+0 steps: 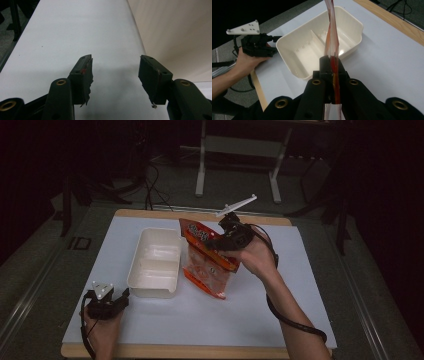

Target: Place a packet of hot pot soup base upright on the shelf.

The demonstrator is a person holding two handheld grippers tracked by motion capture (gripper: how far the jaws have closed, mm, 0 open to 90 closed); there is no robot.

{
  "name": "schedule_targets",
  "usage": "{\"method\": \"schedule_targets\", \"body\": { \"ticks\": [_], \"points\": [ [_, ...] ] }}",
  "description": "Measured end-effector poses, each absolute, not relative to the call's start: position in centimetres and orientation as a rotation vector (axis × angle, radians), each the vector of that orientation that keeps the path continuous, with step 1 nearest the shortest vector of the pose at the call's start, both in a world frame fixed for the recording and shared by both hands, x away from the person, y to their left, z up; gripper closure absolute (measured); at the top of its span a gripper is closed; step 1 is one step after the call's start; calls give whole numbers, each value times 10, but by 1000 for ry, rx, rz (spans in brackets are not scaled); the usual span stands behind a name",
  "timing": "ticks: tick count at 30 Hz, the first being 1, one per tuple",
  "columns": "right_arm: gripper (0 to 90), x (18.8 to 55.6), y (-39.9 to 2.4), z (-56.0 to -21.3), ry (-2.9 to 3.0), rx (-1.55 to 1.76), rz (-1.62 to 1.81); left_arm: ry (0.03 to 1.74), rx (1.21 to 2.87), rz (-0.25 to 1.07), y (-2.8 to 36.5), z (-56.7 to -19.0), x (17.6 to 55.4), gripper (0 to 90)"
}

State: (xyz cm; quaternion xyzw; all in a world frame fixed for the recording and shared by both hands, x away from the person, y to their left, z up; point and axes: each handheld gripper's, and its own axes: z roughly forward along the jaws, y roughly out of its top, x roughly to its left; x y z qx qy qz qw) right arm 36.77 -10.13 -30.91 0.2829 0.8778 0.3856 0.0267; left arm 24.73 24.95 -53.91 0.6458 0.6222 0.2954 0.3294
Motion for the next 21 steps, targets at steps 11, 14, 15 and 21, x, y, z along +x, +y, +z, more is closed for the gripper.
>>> {"method": "schedule_targets", "body": {
  "ticks": [11, 14, 15, 21],
  "points": [
    [900, 370, -89, -293, 2719, 876, 1271, 1628, 1698, 770, 249, -539, 248, 450],
    [900, 372, -83, -291, 2725, 891, 1301, 1627, 1697, 773, 249, -539, 247, 450],
    [900, 373, -81, -291, 2725, 900, 1306, 1627, 1695, 774, 249, -539, 247, 450],
    [900, 378, -66, -289, 2752, 898, 1315, 1623, 1707, 775, 248, -539, 248, 450]
  ]
}}
